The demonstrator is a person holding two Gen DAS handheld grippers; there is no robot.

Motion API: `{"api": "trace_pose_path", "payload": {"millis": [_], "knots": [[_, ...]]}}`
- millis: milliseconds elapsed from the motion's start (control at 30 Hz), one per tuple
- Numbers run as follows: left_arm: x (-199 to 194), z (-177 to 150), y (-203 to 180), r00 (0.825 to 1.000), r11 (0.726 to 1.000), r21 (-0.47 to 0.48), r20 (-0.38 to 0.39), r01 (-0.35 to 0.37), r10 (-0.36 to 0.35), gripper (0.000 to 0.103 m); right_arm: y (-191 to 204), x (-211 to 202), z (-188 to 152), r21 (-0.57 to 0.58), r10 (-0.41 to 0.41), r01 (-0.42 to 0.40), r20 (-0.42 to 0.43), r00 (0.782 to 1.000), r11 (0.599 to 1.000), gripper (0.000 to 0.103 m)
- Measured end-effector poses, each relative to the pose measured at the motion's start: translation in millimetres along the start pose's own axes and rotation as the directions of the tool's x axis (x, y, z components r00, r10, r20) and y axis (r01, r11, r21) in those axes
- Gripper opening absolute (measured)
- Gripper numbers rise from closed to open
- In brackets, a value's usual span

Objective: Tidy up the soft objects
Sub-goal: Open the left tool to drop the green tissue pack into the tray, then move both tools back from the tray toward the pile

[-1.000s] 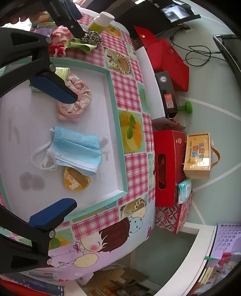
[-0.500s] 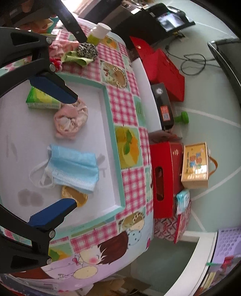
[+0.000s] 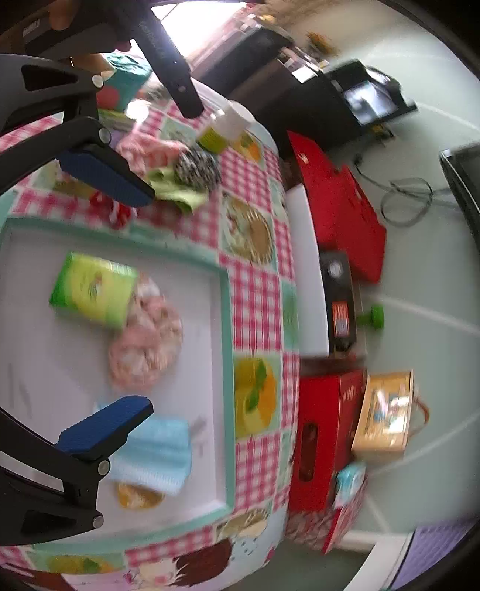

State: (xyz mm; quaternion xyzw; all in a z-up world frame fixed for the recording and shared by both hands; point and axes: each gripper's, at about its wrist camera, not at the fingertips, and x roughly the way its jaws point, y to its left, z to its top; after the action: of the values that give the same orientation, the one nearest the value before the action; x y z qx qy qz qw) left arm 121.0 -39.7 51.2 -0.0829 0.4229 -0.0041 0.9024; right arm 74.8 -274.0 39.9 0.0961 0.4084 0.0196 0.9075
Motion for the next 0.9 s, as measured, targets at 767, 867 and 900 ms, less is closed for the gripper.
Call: {"api": "trace_pose_path", "payload": {"millis": [767,867,900], "knots": [[-14.5,-55.3,24.7,0.99,0.999,-0.039,-0.14,-0.007,0.001,0.103,61.4,9.4,-54.2,-0.151,0.059,-0.076,-0.117,0.991,0.986,0.103],[-14.2,-60.3,28.8,0.988,0.998,-0.061,-0.157,-0.009,-0.001,0.103,63.7,9.5,-56.4,-0.158,0.052,-0.071,-0.119,0.992,0.985,0.103],[-13.2,-61.9,29.6,0.987,0.997,-0.074,-0.163,-0.006,-0.006,0.103,61.4,10.1,-56.6,-0.154,0.046,-0.065,-0.119,0.992,0.986,0.103]]}}
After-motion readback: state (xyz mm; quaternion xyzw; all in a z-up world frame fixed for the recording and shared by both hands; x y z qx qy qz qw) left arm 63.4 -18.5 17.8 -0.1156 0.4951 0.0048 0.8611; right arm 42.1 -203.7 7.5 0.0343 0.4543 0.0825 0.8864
